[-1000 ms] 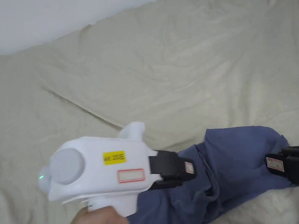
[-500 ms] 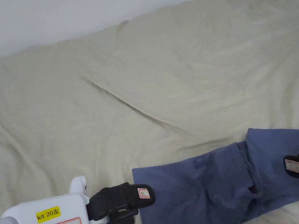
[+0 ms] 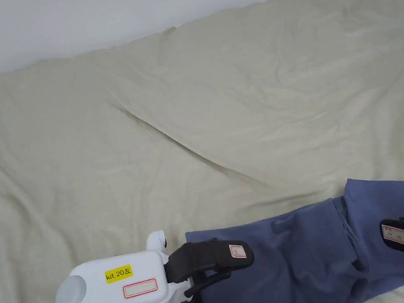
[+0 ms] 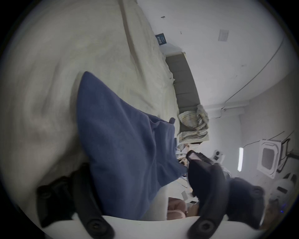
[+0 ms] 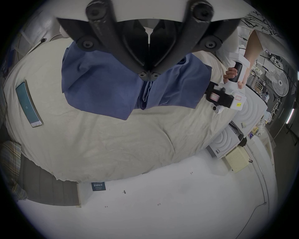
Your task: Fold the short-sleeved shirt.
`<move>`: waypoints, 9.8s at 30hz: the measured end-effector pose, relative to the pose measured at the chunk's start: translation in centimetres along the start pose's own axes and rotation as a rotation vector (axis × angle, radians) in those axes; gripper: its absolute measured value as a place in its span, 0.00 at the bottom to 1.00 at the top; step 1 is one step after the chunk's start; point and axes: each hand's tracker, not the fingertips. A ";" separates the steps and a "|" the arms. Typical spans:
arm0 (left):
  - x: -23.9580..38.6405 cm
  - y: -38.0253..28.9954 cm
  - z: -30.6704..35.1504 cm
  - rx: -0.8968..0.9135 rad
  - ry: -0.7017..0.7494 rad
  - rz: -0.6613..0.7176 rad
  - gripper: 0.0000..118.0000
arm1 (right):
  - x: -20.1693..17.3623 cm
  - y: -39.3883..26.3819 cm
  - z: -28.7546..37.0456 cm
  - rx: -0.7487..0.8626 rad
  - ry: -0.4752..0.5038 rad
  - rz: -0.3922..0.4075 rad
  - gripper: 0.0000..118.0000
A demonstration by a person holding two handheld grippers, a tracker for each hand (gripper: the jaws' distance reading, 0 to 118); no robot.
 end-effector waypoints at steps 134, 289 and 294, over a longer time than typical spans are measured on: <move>3.6 -3.1 0.7 0.145 0.108 0.154 0.87 | -3.0 -4.0 -9.6 -0.015 -0.117 0.102 0.00; 26.6 -17.5 7.8 1.163 1.023 -0.828 1.00 | -15.4 3.5 6.1 0.692 -0.240 0.211 0.90; 26.7 -17.4 8.5 1.160 1.027 -0.798 1.00 | -16.1 4.6 5.7 0.599 -0.338 0.185 0.90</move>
